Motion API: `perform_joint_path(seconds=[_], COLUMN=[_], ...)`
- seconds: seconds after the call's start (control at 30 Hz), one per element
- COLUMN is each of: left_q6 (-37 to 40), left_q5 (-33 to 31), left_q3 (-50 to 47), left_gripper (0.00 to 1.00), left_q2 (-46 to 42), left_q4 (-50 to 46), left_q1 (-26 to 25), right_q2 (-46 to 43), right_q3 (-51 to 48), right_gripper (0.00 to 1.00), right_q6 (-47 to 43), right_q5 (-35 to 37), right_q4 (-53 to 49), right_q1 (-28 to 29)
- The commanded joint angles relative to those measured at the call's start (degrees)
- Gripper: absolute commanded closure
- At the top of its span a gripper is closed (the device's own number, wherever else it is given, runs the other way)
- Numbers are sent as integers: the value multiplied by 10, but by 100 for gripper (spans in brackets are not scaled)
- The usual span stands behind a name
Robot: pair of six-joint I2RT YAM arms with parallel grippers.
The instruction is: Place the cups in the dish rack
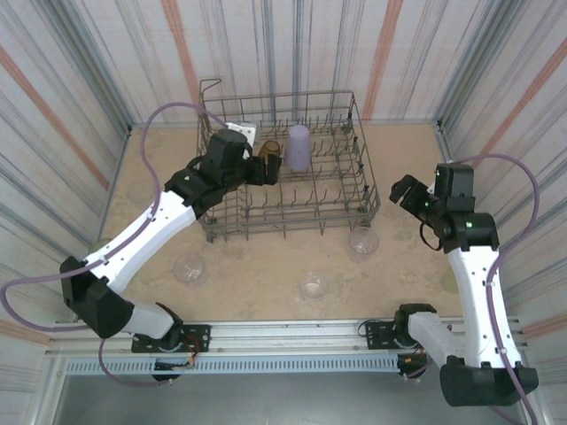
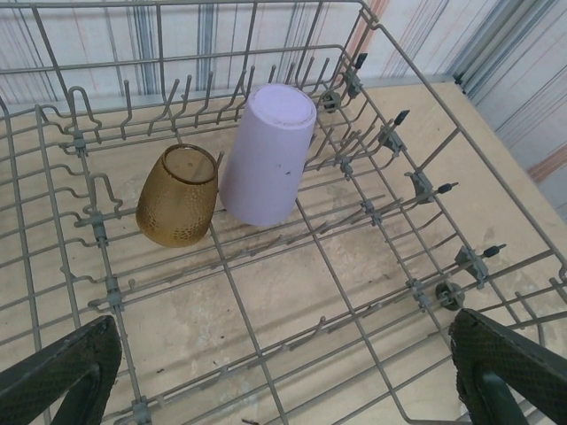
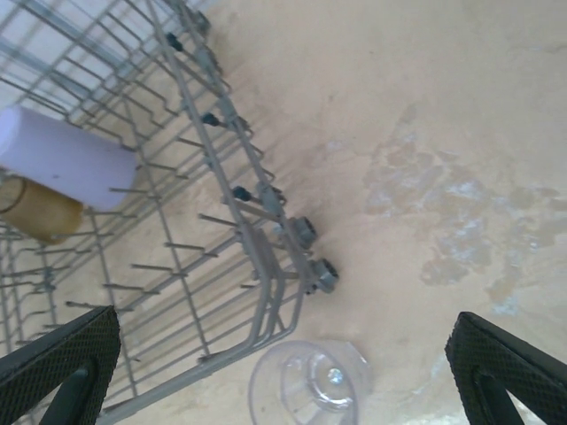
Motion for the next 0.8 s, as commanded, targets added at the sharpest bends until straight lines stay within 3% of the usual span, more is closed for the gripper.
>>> perform_joint_path(seconds=[0.0, 0.2, 0.47, 0.77], left_q6=[-30, -34, -29, -35], left_q5=[13, 28, 73, 62], left_q3=[-19, -25, -5, -24], left_gripper=[1, 1, 1, 1], left_q2=[-34, -32, -9, -14], left_q4=[18, 11, -15, -3], left_q1=[0, 0, 0, 0], right_q2=[14, 39, 57, 83], right_q3=[22, 25, 17, 9], right_gripper=[1, 1, 1, 1], right_q6=[-26, -26, -43, -54], right_q5=[42, 61, 170, 246], right_q4=[-71, -72, -113, -153], right_q1=[-10, -36, -63, -89])
